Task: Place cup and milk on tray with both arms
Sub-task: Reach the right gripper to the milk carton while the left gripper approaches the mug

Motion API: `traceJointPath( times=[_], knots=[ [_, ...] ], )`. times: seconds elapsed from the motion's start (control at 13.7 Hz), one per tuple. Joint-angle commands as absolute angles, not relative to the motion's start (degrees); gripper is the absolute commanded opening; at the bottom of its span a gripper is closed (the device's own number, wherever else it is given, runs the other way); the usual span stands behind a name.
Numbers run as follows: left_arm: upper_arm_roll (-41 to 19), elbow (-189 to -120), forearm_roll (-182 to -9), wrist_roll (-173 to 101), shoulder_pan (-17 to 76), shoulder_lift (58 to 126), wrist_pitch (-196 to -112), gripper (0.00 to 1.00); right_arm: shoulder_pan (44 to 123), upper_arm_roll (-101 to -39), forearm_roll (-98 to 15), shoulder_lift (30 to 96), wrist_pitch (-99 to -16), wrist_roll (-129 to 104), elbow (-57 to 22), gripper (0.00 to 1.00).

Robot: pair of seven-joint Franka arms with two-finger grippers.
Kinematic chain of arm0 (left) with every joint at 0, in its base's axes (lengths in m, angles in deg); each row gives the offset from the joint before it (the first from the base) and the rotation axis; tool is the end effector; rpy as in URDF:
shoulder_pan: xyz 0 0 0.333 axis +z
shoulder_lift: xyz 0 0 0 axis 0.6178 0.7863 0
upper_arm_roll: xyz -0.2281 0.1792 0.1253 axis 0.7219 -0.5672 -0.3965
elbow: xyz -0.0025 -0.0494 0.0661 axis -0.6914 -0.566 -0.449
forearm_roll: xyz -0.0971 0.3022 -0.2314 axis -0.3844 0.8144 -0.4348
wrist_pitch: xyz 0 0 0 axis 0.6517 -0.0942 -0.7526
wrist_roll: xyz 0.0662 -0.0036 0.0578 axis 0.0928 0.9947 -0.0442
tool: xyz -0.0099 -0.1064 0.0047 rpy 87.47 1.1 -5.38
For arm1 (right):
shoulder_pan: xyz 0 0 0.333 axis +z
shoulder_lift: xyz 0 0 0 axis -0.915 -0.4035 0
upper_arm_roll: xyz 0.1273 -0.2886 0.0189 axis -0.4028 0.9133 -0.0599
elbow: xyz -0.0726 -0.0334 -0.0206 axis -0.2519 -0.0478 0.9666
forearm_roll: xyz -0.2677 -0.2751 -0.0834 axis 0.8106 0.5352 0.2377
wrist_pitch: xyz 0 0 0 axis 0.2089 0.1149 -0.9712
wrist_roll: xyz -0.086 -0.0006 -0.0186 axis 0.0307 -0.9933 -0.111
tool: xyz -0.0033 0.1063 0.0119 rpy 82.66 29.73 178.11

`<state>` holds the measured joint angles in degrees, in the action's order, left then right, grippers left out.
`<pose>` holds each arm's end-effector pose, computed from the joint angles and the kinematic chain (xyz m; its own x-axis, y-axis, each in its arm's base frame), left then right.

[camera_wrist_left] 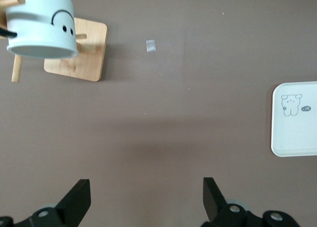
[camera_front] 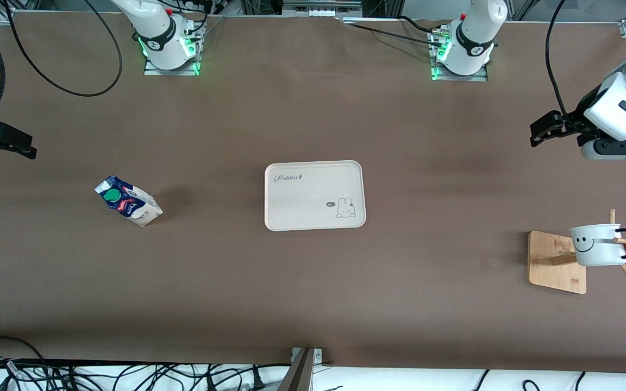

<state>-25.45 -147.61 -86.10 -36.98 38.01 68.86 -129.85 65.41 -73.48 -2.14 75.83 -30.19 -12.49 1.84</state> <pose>0.5669 -0.0379 0.5887 0.9992 0.0216 -0.0341 0.0213 -0.9997 -0.0092 0.6071 -0.0327 0.5976 0.9982 0.0395 -0.0462 0.0416 -0.9981 0.0453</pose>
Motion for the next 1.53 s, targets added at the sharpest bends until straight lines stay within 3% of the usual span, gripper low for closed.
traceJointPath(
  times=[0.0,0.22,0.44,0.66,1.02,1.46],
  knots=[
    [-25.3,-139.7,-85.2,-36.0,37.4,76.5,-128.2,1.0,65.2,-74.0,-2.8,74.1,-29.8,-10.7,1.4,1.0],
    [-25.6,-134.2,-85.2,-36.8,38.0,83.2,-128.2,1.0,65.2,-74.0,-3.0,71.1,-29.8,-5.7,1.4,1.0],
    [-25.8,-135.8,-84.5,-32.7,38.2,82.9,-132.2,1.0,65.3,-74.0,-3.1,67.5,-30.5,0.8,1.5,1.0],
    [-25.9,-144.4,-84.4,-24.3,38.6,78.3,-138.8,1.0,65.2,-74.0,-6.3,62.2,-31.9,11.2,1.7,1.0],
    [-25.7,-167.1,-84.4,-23.2,41.5,66.2,-161.7,1.0,65.2,-74.0,-9.1,59.1,-34.4,18.0,1.7,1.0],
    [-25.4,-180.5,-84.9,-23.9,47.2,64.4,-186.9,1.0,65.2,-74.0,-8.5,58.2,-34.4,25.9,1.7,1.0]
  ],
)
